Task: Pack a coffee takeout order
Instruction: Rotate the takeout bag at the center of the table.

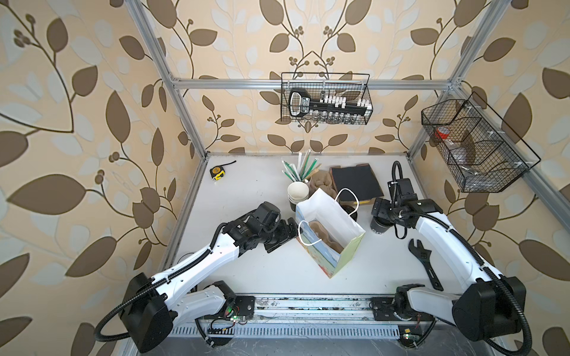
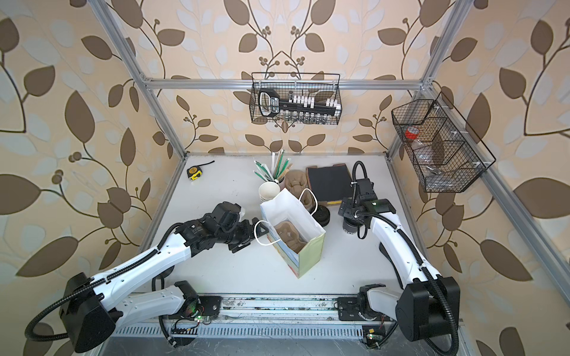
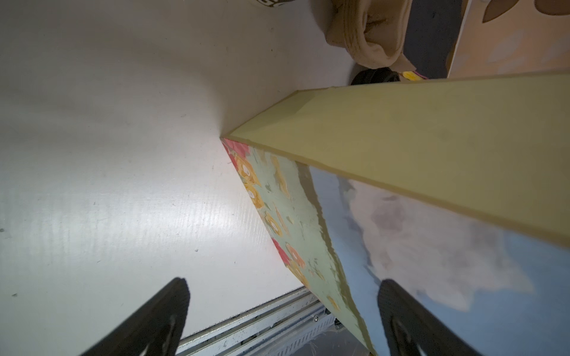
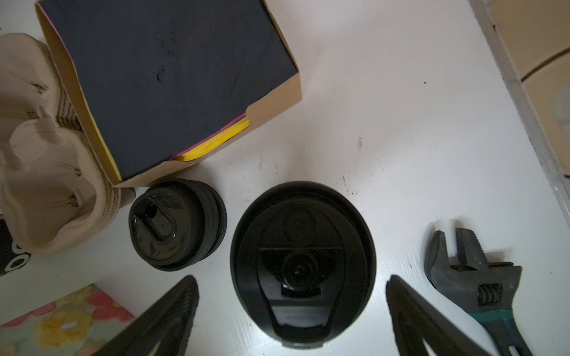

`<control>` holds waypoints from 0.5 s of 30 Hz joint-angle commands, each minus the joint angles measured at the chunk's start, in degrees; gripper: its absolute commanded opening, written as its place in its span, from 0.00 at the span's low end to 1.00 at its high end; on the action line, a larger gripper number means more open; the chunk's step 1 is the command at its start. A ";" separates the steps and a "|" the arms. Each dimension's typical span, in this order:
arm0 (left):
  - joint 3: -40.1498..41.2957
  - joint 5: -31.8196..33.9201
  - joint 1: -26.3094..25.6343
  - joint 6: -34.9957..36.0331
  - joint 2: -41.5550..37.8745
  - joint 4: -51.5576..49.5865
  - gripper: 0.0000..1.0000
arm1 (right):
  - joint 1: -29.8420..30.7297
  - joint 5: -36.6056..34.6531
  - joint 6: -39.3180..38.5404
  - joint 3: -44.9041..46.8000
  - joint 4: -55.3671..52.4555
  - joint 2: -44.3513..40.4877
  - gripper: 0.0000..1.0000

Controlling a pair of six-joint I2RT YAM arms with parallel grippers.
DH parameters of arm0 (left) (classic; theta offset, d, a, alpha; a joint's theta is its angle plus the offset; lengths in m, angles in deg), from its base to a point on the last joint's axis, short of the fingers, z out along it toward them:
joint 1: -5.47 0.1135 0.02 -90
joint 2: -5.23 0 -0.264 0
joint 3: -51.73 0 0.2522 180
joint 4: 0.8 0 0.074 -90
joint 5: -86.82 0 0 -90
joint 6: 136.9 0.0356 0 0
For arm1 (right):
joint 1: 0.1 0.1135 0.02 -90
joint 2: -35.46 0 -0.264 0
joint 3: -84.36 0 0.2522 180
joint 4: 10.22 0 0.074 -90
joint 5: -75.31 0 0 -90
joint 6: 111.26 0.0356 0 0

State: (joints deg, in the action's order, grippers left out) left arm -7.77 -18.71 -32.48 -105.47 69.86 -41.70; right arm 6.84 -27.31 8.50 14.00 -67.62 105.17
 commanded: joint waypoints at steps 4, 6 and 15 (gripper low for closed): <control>-1.21 1.37 -0.48 0.88 5.48 4.62 0.99 | -0.46 -0.04 -0.14 1.59 1.42 -1.52 0.95; -2.07 2.52 -0.47 1.74 7.55 4.66 0.99 | -0.55 0.38 -0.10 1.84 1.69 -1.35 0.95; -7.04 6.28 -0.38 4.94 15.49 3.98 0.99 | -0.59 1.38 -1.11 2.72 3.10 -0.83 0.95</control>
State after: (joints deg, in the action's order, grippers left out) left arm -11.00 -15.41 -32.48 -102.74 84.22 -38.40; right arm 6.51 -26.57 8.08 15.73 -65.23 104.41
